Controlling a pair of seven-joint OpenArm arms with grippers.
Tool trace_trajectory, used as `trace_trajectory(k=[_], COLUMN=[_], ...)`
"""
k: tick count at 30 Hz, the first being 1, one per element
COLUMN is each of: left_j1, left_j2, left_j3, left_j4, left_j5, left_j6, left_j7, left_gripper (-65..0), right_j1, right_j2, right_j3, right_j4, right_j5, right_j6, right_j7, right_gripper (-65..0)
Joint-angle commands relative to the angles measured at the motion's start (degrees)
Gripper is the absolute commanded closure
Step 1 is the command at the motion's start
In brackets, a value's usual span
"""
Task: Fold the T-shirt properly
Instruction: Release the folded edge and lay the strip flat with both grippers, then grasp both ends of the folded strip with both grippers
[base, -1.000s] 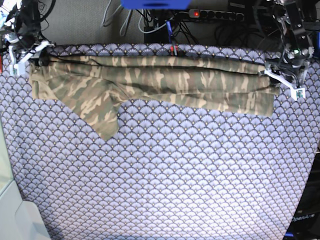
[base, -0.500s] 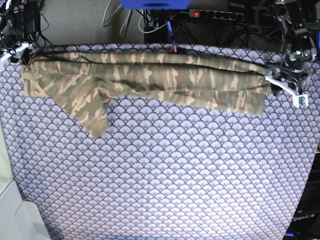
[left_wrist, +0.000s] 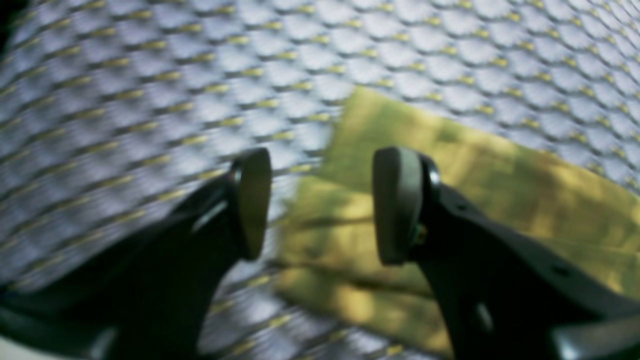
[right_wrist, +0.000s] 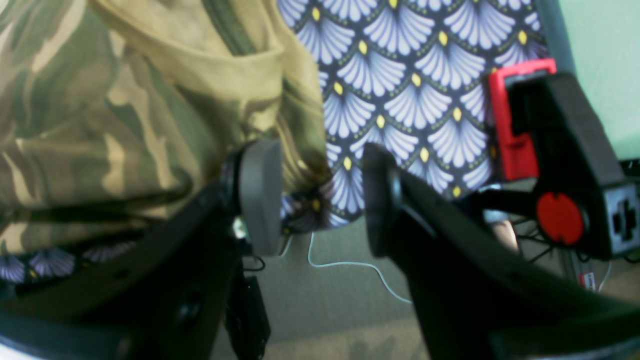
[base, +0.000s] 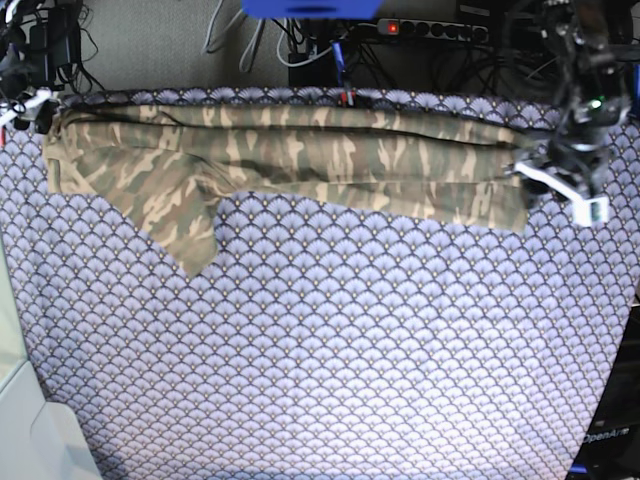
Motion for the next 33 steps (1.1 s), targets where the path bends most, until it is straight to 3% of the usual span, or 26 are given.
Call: trace_trajectory(k=[1, 11, 13, 16, 20, 22, 25, 28, 33], left_j1=[-0.73, -8.2, -9.16, -9.08, -8.64, -8.2, -7.32, -6.35, -5.74], left_j2=[-0.5, -0.32, -0.32, -0.32, -0.5, -0.85, -0.85, -0.94, -0.94], left_j3=[0.88, 8.09, 9.23, 9.93, 9.58, 9.58, 9.49, 9.49, 7.74], left_j4=[-0.9, -17.6, -20.77, -22.0, -21.12, -20.94, -20.85, -20.85, -20.85], left_j5=[-0.2, 6.4, 8.07, 8.59, 8.59, 8.59, 8.68, 8.68, 8.68], left_j6=[-0.08, 0.45, 0.1, 0.01, 0.01, 0.18, 0.27, 0.45, 0.45], left_j7=[-0.94, -0.85, -1.03, -1.11, -1.11, -1.11, -1.03, -1.03, -0.67], left_gripper=[-32.7, -32.3, -29.6, -24.1, -24.0, -24.1, -24.2, -24.2, -24.2], right_j1=[0.21, 1.08, 1.35, 1.61, 3.55, 6.01, 10.75, 17.79, 28.43], right_j2=[1.18, 1.18, 1.09, 1.18, 2.59, 2.76, 5.66, 8.39, 9.36], right_j3=[0.56, 0.64, 0.64, 0.64, 0.03, -0.94, -5.33, -14.39, -25.55], right_j4=[1.09, 2.58, 4.43, 7.59, 9.35, 9.35, 7.86, 3.2, -7.62], right_j5=[0.74, 0.74, 0.74, 0.74, 0.74, 0.56, 0.48, 0.48, 0.48], right_j6=[0.19, 0.19, 0.19, 0.19, 0.19, 0.19, 0.19, 0.19, 0.19], right_j7=[1.23, 1.23, 1.23, 1.23, 0.7, -2.11, -8.09, -11.96, -13.89], right_gripper=[-27.2, -27.1, -27.1, -27.1, -27.2, -27.2, -27.2, -27.2, -27.2])
